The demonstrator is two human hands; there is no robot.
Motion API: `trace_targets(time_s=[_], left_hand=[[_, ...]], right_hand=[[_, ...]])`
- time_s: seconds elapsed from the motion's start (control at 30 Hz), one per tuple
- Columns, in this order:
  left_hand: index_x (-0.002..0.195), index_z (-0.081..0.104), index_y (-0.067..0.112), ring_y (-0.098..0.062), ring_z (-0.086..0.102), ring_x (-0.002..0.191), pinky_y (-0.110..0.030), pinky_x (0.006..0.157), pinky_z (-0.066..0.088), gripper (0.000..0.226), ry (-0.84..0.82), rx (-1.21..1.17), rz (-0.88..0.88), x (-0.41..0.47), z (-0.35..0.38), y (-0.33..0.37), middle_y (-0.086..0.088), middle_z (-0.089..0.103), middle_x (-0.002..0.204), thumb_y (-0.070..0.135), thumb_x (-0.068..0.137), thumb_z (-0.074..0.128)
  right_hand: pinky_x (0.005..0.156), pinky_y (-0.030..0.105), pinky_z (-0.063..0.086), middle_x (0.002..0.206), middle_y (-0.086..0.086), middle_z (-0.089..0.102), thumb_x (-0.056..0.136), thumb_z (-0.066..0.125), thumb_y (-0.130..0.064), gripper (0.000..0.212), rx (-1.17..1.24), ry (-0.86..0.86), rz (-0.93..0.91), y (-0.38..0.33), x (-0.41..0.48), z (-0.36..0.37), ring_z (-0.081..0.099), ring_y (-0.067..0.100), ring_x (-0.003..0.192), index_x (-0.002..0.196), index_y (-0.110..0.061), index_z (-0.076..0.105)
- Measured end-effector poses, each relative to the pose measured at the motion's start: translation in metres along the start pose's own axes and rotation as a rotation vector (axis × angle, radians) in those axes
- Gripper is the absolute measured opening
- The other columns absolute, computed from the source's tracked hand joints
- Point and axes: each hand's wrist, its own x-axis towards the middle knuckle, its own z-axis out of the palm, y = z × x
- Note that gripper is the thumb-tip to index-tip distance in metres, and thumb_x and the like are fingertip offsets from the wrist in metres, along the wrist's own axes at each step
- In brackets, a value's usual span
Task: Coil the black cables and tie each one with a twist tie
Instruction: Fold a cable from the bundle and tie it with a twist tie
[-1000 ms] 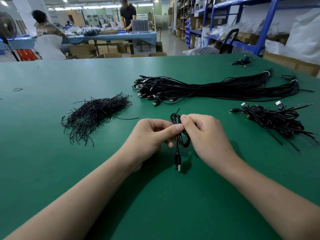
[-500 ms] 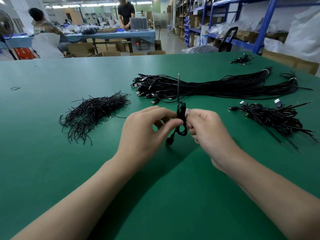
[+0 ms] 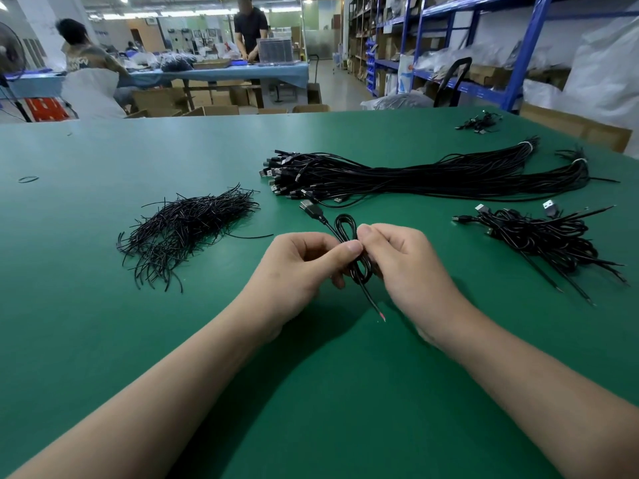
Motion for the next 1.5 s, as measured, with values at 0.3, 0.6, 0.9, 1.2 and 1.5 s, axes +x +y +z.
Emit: trace_targets(time_s=[0.3,0.6,0.9,1.2,1.5], left_hand=[[0.077,0.072,0.017,-0.014,0.06,0.063,-0.031,0.055,0.046,0.025,0.274,0.786,0.611,-0.001,-0.001,0.001,0.009,0.065,0.071,0.039,0.088,0.076],[0.078,0.072,0.018,-0.013,0.061,0.061,-0.032,0.054,0.047,0.026,0.292,0.845,0.622,-0.001,0.0,0.004,0.008,0.065,0.069,0.041,0.09,0.073],[0.071,0.071,0.016,-0.001,0.046,0.048,-0.016,0.052,0.034,0.039,0.143,0.327,0.081,0.002,-0.001,-0.003,-0.001,0.069,0.062,0.034,0.102,0.056],[0.088,0.071,0.027,-0.013,0.066,0.08,-0.034,0.075,0.053,0.031,0.006,0.814,0.137,0.029,-0.002,0.004,0.011,0.07,0.081,0.045,0.102,0.05],[0.141,0.054,0.016,-0.026,0.049,0.133,-0.04,0.105,0.044,0.042,-0.003,1.1,0.085,0.124,0.006,-0.015,-0.004,0.057,0.142,0.034,0.104,0.051]], right_hand=[[0.036,0.018,0.014,0.048,-0.009,0.022,0.102,0.047,-0.018,0.043,0.413,-0.107,0.411,-0.001,0.001,-0.002,0.014,0.007,0.04,0.06,-0.021,0.036],[0.036,0.019,0.015,0.047,-0.011,0.023,0.104,0.049,-0.029,0.044,0.443,-0.137,0.459,-0.003,0.001,-0.006,0.015,0.007,0.039,0.062,-0.021,0.038],[0.049,0.024,0.036,0.052,-0.018,0.056,0.097,0.059,-0.05,0.032,0.04,-0.102,0.21,0.005,0.003,-0.007,0.046,0.0,0.045,0.087,-0.02,0.065],[0.046,0.026,0.053,0.066,0.002,0.071,0.088,0.078,-0.018,0.021,0.1,-0.052,0.415,0.001,0.022,-0.046,0.061,0.013,0.049,0.094,-0.002,0.066],[0.063,0.038,0.057,0.076,0.009,0.067,0.09,0.075,-0.03,0.039,-0.885,0.159,0.437,0.012,0.04,-0.161,0.068,0.026,0.062,0.109,-0.013,0.046]])
